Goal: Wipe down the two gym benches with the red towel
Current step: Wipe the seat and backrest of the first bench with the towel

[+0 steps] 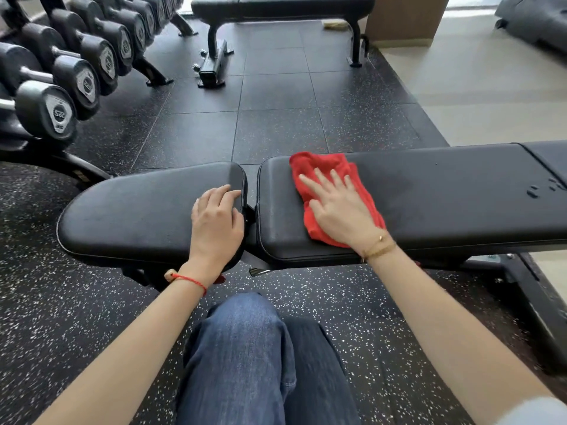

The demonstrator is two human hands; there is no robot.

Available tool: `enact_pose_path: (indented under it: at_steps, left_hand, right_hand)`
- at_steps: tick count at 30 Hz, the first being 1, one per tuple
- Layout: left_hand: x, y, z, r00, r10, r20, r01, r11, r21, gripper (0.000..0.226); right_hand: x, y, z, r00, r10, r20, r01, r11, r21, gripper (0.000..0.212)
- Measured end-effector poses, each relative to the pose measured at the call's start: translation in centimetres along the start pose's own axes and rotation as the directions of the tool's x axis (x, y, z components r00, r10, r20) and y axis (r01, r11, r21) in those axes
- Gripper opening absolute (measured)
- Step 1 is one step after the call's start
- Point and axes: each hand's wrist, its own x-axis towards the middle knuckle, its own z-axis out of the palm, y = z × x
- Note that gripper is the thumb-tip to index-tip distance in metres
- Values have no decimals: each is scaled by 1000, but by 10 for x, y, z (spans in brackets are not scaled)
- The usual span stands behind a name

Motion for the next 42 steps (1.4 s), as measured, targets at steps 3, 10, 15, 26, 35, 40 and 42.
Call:
enact_pose_path:
  at_steps: [3,10,15,26,35,40,42]
  left_hand:
    - [3,33,4,996,84,-8,-84,995,-58,38]
    - [10,85,34,977,203,62,-198,977,-78,35]
    - [4,89,44,978,204,47,-202,978,-42,33]
    - [4,87,46,980,198,15,-197,979,-49,37]
    - [5,88,46,983,184,22,-182,981,-71,36]
    - [3,88,46,982,189,26,-188,981,-57,35]
    - [2,91,46,979,200,31,-199,980,-27,35]
  right_hand:
    - [-37,-1,-2,997,-73,-9,74,996,52,57]
    - [-37,88,-19,973,230,-30,-228,972,57,54]
    - [3,73,-17,960,280,-18,-280,960,-2,55]
    - [-11,98,-21,969,246,-18,-245,969,42,54]
    - [-9,39,-6,1000,-28,5,27,997,69,57]
    - [-56,84,-15,998,51,-43,-48,996,72,56]
    - [-45,108,-20,980,193,-39,-191,980,53,55]
